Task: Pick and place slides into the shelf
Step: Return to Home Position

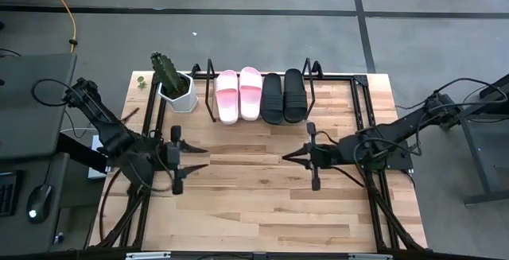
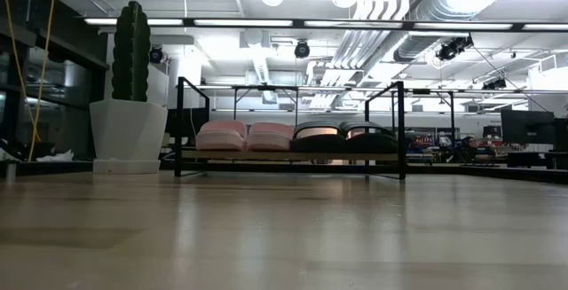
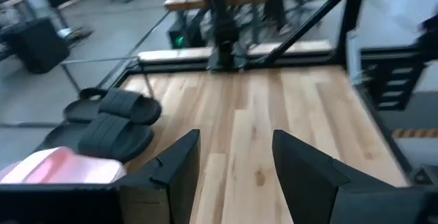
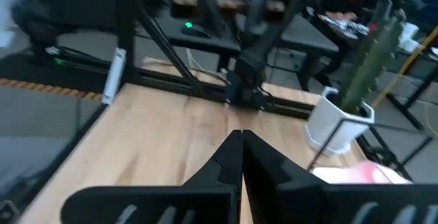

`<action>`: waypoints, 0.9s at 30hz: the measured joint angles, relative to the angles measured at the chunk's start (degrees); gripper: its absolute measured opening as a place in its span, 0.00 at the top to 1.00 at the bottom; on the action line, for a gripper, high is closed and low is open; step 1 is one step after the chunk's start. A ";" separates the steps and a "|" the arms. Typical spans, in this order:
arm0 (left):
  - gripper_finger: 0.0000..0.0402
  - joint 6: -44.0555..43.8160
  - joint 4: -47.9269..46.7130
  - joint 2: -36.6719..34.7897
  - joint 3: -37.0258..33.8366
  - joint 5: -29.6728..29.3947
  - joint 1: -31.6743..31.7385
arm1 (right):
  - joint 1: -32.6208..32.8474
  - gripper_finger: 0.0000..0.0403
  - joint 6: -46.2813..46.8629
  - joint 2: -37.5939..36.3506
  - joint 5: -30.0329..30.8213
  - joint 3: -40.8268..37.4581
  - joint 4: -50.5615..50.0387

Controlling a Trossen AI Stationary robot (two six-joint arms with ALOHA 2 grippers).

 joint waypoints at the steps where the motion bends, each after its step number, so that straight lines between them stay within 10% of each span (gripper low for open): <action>1: 0.58 1.85 2.44 -2.12 -2.24 0.93 0.00 | 0.60 1.00 -0.05 -0.25 0.05 0.00 0.28; 13: 0.60 15.75 21.20 -18.87 -17.47 13.96 0.04 | 5.04 1.00 -2.99 -0.89 7.54 0.00 0.98; 27: 0.72 13.11 20.74 -19.56 -18.06 -4.90 0.05 | 4.88 1.00 -2.82 -0.89 7.52 0.00 0.11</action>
